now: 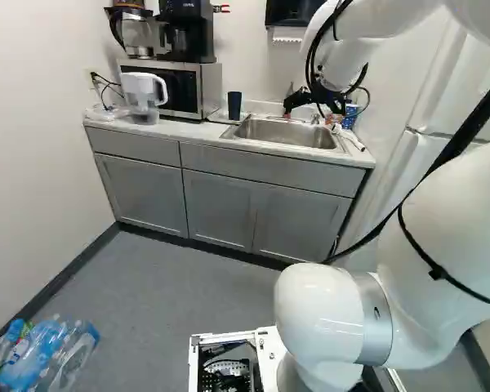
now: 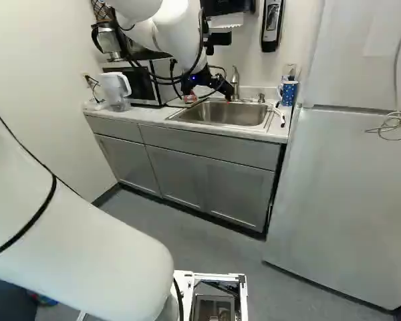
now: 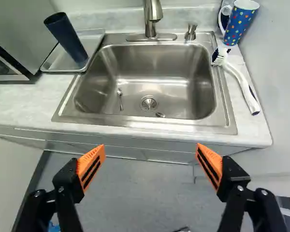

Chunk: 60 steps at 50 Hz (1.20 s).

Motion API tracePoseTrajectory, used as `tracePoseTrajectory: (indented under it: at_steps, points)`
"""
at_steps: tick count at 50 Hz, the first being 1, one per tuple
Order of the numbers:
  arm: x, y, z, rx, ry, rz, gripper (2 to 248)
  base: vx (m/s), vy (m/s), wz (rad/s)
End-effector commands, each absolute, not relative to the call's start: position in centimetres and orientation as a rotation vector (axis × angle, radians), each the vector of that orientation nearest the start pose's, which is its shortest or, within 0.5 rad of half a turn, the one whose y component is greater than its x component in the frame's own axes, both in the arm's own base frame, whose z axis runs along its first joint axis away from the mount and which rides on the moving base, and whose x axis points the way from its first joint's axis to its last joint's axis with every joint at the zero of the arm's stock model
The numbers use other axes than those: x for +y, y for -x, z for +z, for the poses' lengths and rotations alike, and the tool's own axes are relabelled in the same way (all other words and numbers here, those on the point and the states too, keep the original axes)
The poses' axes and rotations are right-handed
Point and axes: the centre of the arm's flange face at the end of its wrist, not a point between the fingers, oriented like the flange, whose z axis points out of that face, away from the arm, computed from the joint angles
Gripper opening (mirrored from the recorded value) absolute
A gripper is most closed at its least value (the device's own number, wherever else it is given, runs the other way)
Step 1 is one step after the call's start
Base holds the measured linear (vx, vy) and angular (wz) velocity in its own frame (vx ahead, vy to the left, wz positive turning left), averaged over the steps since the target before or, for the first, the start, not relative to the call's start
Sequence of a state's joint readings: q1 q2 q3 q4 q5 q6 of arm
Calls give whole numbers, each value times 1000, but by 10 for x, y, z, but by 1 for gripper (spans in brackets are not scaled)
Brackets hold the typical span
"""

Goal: Rinse the cup and place it in the tray

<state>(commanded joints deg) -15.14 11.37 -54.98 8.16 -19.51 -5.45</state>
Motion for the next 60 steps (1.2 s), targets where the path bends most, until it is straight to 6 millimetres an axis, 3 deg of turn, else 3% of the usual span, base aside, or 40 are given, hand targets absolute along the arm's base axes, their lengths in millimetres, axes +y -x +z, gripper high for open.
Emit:
tracePoseTrajectory:
  at_steps: [32, 60]
  points:
    - [-109, -425, 648, 409, 2893, -1279, 247, -7, 0, 1]
    - [-101, -423, 622, 387, 2884, -1326, 247, 0, 0, 0]
